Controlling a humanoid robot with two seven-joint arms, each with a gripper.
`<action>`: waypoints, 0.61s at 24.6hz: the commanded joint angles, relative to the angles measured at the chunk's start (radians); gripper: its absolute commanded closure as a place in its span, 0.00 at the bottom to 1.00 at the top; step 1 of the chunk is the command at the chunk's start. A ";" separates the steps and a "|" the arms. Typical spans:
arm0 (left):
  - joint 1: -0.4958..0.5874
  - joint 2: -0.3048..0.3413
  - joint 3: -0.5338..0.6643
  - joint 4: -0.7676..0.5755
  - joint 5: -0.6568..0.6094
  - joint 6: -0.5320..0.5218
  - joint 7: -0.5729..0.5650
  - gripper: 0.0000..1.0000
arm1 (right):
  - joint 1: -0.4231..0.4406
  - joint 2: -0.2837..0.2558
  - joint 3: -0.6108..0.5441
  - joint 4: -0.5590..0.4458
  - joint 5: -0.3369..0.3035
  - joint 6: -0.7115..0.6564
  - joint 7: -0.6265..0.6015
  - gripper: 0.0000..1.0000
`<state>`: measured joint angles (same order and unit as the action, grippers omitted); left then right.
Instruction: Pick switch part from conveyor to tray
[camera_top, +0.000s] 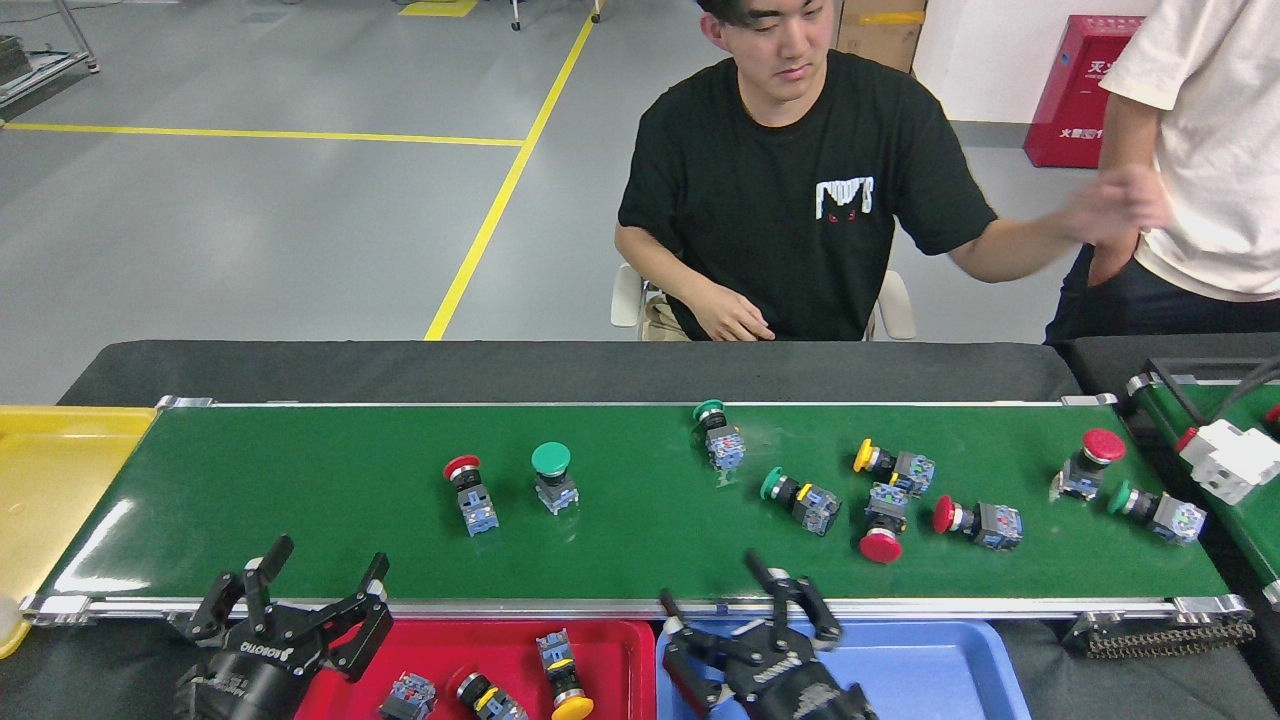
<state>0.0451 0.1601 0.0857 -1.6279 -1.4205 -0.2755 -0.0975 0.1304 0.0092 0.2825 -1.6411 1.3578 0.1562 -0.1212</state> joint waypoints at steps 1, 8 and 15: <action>-0.034 0.002 -0.015 0.025 -0.003 0.005 -0.021 0.00 | -0.008 -0.006 -0.016 0.012 -0.002 0.097 -0.034 0.01; -0.096 -0.013 -0.084 0.100 -0.003 0.015 -0.041 0.00 | -0.149 0.029 -0.002 0.168 0.003 0.166 -0.012 0.01; -0.246 -0.013 -0.081 0.322 -0.003 0.030 -0.039 0.00 | -0.255 0.094 0.017 0.290 0.009 0.166 0.005 0.36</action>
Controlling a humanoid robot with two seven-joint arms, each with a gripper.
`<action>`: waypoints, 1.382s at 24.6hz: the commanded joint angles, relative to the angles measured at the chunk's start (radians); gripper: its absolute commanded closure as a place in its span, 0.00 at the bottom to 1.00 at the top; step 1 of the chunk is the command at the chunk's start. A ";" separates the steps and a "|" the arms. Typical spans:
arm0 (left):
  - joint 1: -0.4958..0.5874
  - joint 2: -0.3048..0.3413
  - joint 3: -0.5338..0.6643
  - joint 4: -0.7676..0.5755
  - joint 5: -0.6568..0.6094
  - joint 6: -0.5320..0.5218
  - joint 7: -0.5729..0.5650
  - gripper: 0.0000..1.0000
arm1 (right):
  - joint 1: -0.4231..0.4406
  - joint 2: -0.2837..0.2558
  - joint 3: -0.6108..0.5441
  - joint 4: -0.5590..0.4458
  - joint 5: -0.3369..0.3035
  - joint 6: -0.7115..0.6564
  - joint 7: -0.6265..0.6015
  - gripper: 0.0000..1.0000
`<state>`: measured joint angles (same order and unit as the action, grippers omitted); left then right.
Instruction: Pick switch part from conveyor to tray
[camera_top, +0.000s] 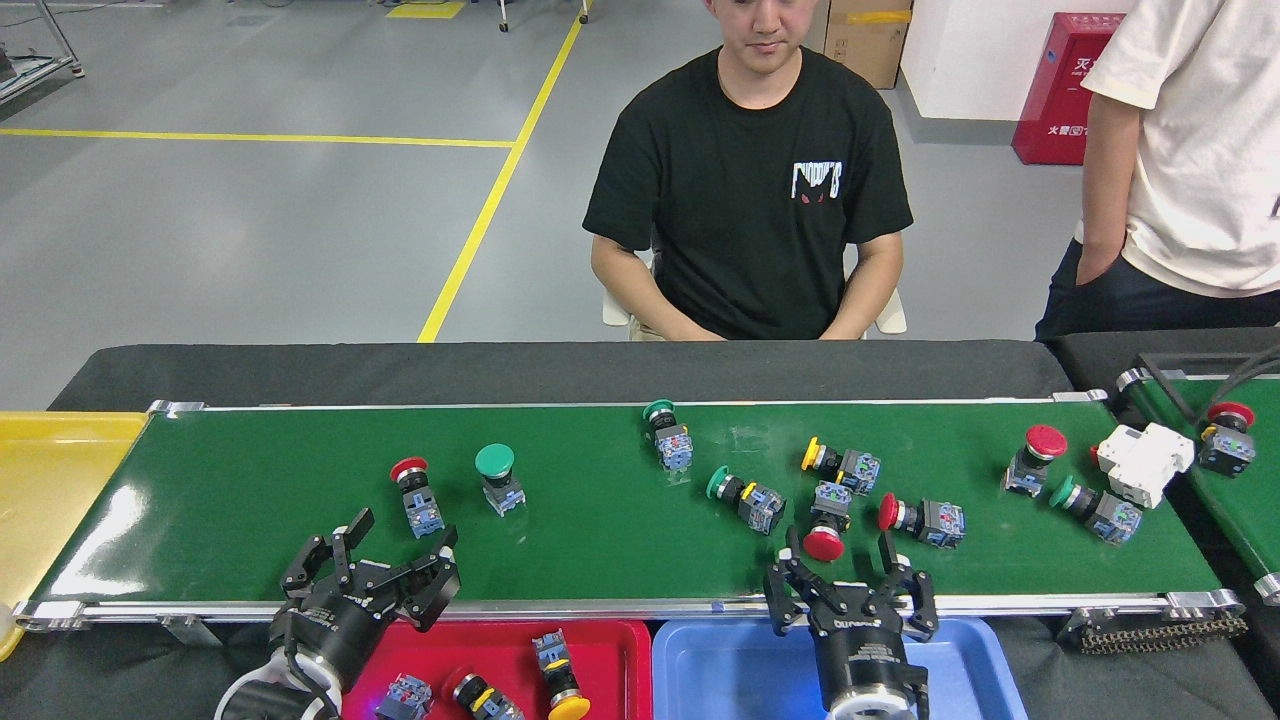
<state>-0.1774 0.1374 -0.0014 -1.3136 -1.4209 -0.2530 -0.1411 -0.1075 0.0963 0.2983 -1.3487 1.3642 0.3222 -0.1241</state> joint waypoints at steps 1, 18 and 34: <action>-0.039 0.015 0.008 0.028 -0.003 0.008 0.006 0.00 | -0.018 0.002 0.004 -0.001 0.006 -0.009 0.021 0.65; -0.008 0.024 0.049 0.068 0.026 0.000 0.054 0.97 | 0.091 -0.083 0.186 -0.254 0.006 -0.578 0.050 0.01; 0.463 0.018 0.104 -0.446 0.030 -0.532 0.055 0.00 | 0.279 -0.076 0.022 -0.405 -0.005 -0.201 0.057 0.01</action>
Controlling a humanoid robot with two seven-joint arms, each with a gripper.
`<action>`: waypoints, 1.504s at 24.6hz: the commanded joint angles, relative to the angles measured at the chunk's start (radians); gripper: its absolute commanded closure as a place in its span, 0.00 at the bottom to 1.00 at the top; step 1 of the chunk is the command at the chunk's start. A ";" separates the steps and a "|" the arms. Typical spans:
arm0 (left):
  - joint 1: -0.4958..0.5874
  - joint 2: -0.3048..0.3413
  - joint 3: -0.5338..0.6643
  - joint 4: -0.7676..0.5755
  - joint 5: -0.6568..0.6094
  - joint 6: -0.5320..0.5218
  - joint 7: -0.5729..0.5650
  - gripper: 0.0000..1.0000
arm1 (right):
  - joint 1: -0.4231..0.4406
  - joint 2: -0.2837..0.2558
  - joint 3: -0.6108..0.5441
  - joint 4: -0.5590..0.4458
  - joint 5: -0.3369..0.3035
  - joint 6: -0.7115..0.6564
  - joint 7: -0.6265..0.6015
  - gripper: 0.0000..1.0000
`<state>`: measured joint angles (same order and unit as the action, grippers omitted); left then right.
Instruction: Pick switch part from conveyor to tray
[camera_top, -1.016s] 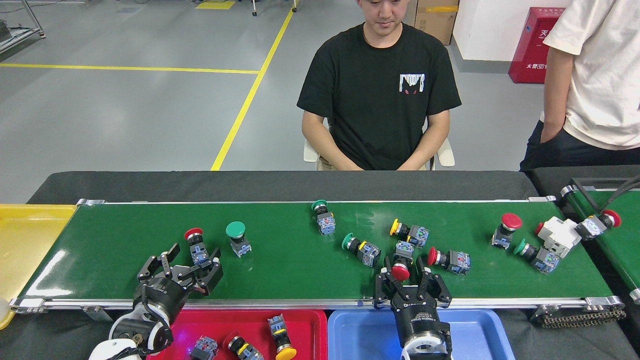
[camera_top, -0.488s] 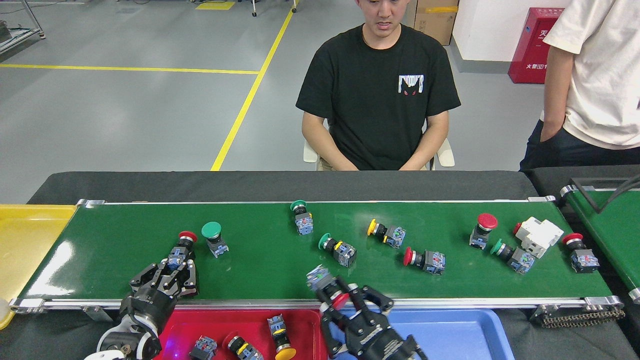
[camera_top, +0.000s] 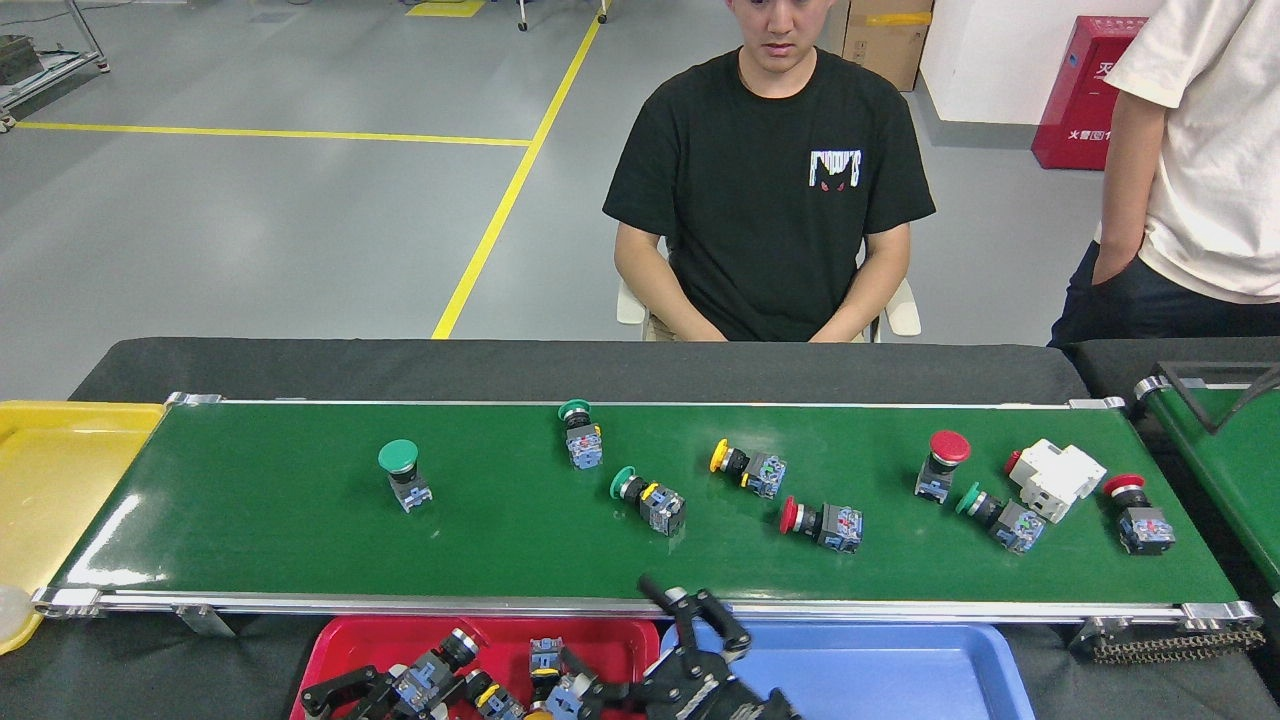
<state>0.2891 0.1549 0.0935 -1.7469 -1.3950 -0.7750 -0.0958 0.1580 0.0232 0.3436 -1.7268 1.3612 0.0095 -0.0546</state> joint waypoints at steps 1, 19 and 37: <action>-0.004 -0.001 0.018 -0.013 0.004 -0.010 0.010 0.00 | 0.049 -0.006 -0.055 -0.030 -0.002 0.170 -0.028 0.01; -0.080 -0.009 0.206 0.040 0.004 0.464 0.008 0.00 | -0.265 -0.069 -0.037 0.262 0.007 -0.077 0.104 0.01; -0.691 0.008 0.074 0.753 -0.136 0.688 -0.010 0.00 | -0.489 0.060 0.081 0.544 0.104 -0.204 0.150 0.98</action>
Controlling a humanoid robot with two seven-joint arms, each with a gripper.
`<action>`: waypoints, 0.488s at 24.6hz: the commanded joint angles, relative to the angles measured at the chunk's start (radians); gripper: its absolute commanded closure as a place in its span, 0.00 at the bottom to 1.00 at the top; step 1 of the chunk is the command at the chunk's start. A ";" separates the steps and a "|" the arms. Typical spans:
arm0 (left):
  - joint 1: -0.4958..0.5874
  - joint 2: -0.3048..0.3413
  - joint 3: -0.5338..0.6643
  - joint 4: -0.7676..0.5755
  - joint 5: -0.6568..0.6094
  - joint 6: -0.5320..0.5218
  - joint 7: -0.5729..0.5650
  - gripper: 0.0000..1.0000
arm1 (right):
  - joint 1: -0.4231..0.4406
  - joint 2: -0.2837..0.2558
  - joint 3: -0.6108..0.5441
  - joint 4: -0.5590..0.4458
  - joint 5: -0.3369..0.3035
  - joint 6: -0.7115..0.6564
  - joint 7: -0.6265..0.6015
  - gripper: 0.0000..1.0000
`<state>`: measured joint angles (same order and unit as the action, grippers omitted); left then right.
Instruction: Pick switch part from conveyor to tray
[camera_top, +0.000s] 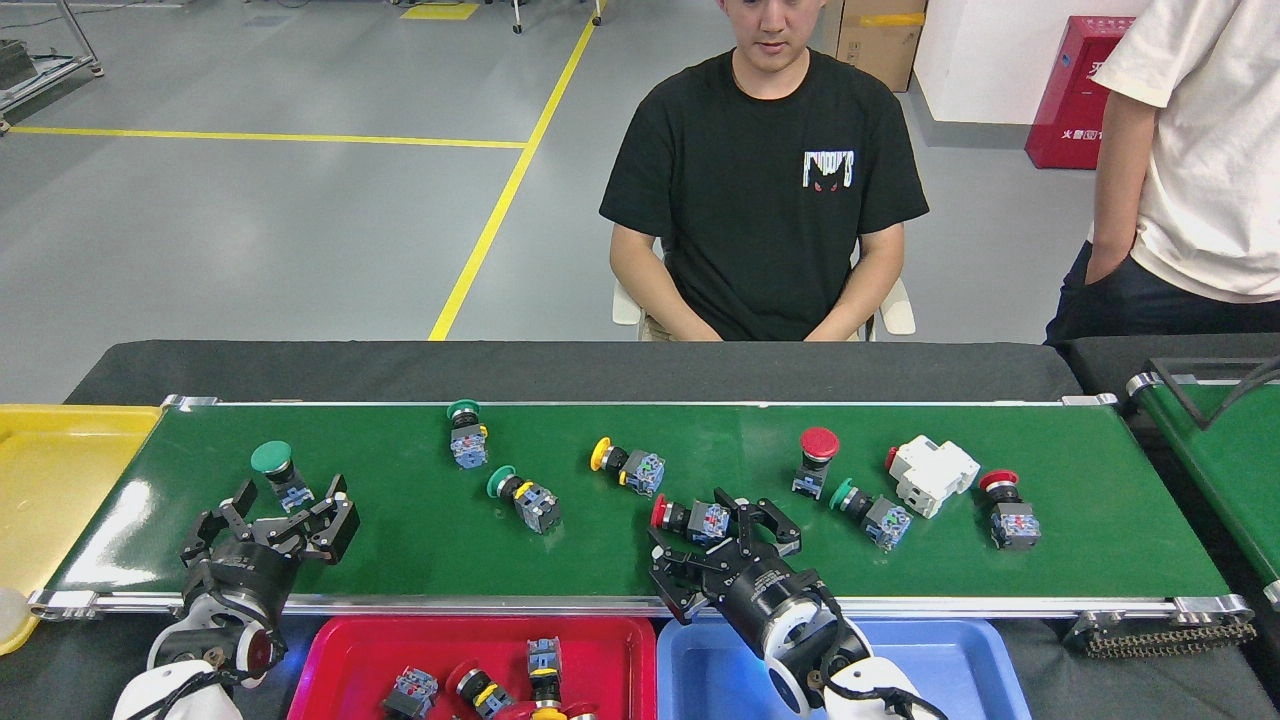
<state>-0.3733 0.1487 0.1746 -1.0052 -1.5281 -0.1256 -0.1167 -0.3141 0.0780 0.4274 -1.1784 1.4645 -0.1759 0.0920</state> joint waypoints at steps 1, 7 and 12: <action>-0.056 0.018 -0.024 0.051 -0.003 0.070 0.014 0.00 | -0.017 0.005 -0.002 -0.006 -0.001 -0.020 0.003 0.98; -0.092 0.037 -0.046 0.146 0.022 0.129 0.071 0.75 | 0.046 0.003 0.011 -0.150 -0.004 -0.116 0.002 0.98; -0.053 0.038 -0.046 0.134 0.065 0.046 0.155 0.94 | 0.185 0.008 0.134 -0.372 -0.004 -0.246 -0.006 0.00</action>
<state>-0.4176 0.1762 0.1271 -0.8564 -1.4679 -0.0504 0.0033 -0.1295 0.0789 0.5426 -1.5103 1.4632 -0.3796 0.0960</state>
